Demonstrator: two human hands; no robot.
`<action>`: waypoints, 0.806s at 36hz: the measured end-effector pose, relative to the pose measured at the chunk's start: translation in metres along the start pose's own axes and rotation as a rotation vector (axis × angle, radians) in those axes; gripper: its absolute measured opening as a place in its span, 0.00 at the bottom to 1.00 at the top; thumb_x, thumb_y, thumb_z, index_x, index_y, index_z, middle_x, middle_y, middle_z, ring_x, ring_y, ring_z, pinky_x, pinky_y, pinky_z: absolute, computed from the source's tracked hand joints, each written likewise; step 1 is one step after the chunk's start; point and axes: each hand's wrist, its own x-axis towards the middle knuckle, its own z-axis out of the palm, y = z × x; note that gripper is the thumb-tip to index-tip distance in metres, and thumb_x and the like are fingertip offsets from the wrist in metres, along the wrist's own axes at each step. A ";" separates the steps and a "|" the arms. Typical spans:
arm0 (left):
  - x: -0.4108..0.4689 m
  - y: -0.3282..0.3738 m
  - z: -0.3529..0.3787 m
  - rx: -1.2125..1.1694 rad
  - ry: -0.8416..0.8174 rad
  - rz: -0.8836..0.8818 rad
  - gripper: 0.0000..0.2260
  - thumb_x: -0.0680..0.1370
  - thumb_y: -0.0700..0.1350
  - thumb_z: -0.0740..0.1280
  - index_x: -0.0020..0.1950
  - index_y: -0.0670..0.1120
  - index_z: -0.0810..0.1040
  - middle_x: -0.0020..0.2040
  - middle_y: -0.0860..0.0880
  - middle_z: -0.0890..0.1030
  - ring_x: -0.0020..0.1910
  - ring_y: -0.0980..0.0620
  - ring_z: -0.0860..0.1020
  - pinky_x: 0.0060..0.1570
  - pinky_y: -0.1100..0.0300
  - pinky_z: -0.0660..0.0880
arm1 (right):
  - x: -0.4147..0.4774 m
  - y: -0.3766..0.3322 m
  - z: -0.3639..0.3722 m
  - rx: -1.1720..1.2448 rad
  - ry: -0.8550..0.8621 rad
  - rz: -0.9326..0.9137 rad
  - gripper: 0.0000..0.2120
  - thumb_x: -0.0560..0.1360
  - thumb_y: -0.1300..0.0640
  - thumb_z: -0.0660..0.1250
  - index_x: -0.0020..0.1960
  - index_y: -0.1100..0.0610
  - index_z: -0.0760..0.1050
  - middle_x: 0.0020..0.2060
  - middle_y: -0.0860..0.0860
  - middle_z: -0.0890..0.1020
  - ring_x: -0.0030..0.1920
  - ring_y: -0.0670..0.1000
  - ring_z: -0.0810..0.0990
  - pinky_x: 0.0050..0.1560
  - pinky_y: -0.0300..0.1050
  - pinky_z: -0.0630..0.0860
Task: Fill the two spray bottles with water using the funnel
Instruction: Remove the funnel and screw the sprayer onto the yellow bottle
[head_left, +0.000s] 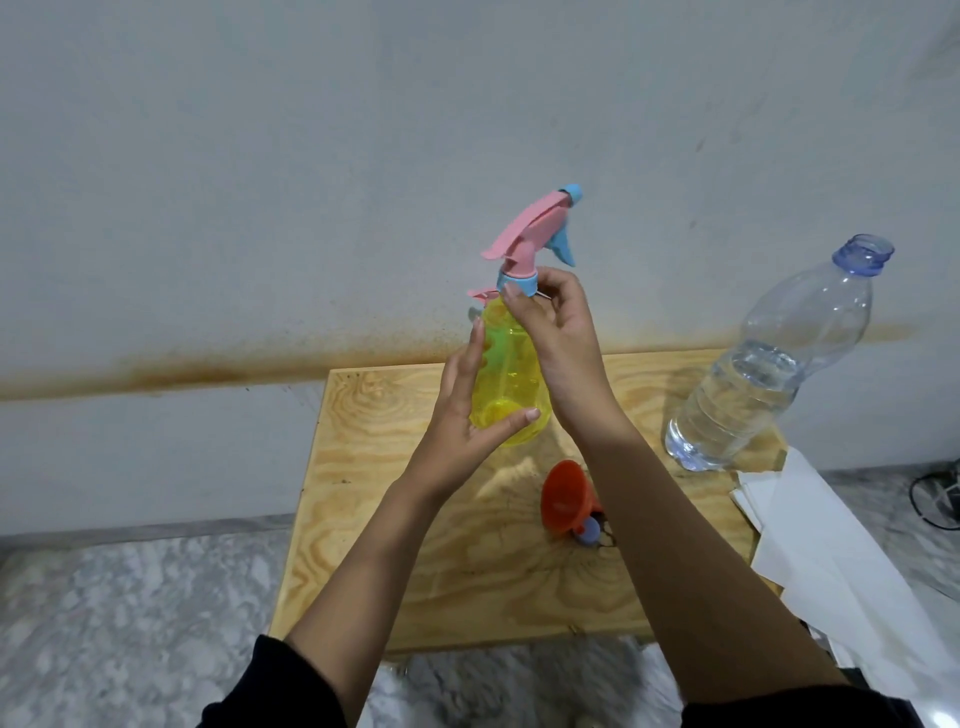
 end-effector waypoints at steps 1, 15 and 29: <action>0.000 0.000 0.000 0.000 -0.001 -0.001 0.42 0.73 0.50 0.72 0.69 0.75 0.44 0.67 0.73 0.54 0.69 0.72 0.55 0.59 0.82 0.57 | -0.001 0.000 -0.001 0.008 0.006 -0.002 0.17 0.71 0.51 0.69 0.56 0.54 0.70 0.57 0.54 0.77 0.61 0.52 0.76 0.60 0.47 0.74; -0.003 0.000 0.000 0.002 -0.004 0.013 0.41 0.73 0.51 0.72 0.70 0.74 0.45 0.67 0.73 0.54 0.69 0.73 0.56 0.59 0.81 0.57 | -0.006 -0.003 -0.006 -0.008 -0.105 -0.035 0.12 0.76 0.53 0.63 0.58 0.55 0.73 0.52 0.51 0.78 0.56 0.50 0.76 0.61 0.46 0.71; -0.007 0.002 0.005 0.072 0.046 0.028 0.42 0.73 0.51 0.72 0.71 0.73 0.44 0.66 0.63 0.60 0.65 0.74 0.59 0.55 0.81 0.60 | -0.007 -0.004 -0.002 -0.087 -0.035 -0.062 0.07 0.79 0.56 0.62 0.54 0.54 0.76 0.50 0.51 0.81 0.53 0.49 0.78 0.60 0.49 0.72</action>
